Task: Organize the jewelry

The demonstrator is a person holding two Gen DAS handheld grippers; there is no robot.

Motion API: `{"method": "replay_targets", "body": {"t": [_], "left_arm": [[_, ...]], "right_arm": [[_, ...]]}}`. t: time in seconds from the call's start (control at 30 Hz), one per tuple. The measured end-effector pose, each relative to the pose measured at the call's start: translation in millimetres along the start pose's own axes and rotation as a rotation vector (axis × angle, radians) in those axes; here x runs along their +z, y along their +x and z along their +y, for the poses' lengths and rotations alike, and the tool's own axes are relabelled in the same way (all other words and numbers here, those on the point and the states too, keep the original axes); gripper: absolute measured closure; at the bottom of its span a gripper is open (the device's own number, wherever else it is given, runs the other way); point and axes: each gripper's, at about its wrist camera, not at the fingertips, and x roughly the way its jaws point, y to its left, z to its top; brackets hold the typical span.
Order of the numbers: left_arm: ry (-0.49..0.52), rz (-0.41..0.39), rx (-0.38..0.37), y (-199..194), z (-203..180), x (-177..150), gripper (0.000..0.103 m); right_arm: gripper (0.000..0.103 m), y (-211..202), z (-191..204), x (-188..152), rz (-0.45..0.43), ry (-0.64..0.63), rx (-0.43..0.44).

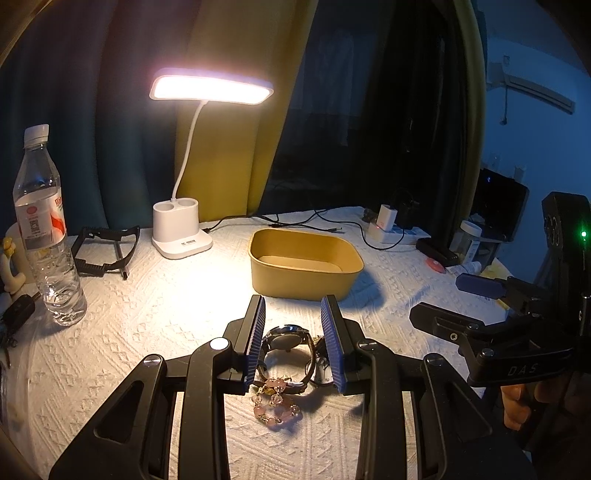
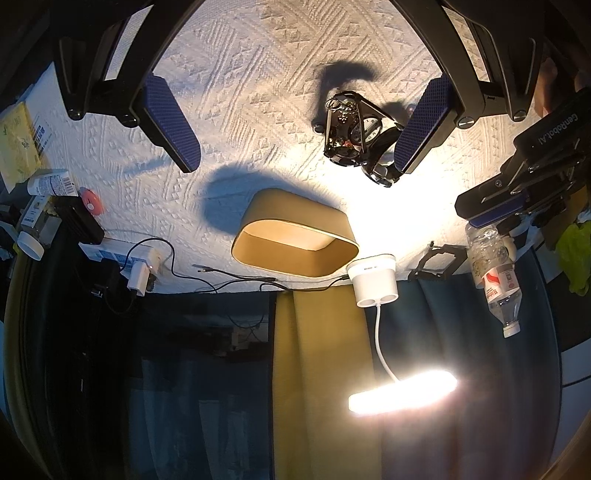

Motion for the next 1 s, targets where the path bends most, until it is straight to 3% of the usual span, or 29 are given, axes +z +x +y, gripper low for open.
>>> {"method": "replay_targets", "body": {"t": [0.4,0.8,0.93,1.0], "left_arm": [[-0.024,0.032,0.018,12,12,-3,0.070],[-0.086,0.128,0.083,41,38,-10,0.069],[-0.097,0.159,0.083,48,42,-13,0.069],[-0.100,0.178,0.078,53,42,-15,0.069]], "right_arm": [[0.000,23,1,0,0.048,0.003,0.022],[0.000,78,3,-9,0.177,-0.002,0.107],[0.020,93,7,-13,0.221,-0.013,0.147],[0.025,98,8,-14,0.236,-0.016,0.186]]}}
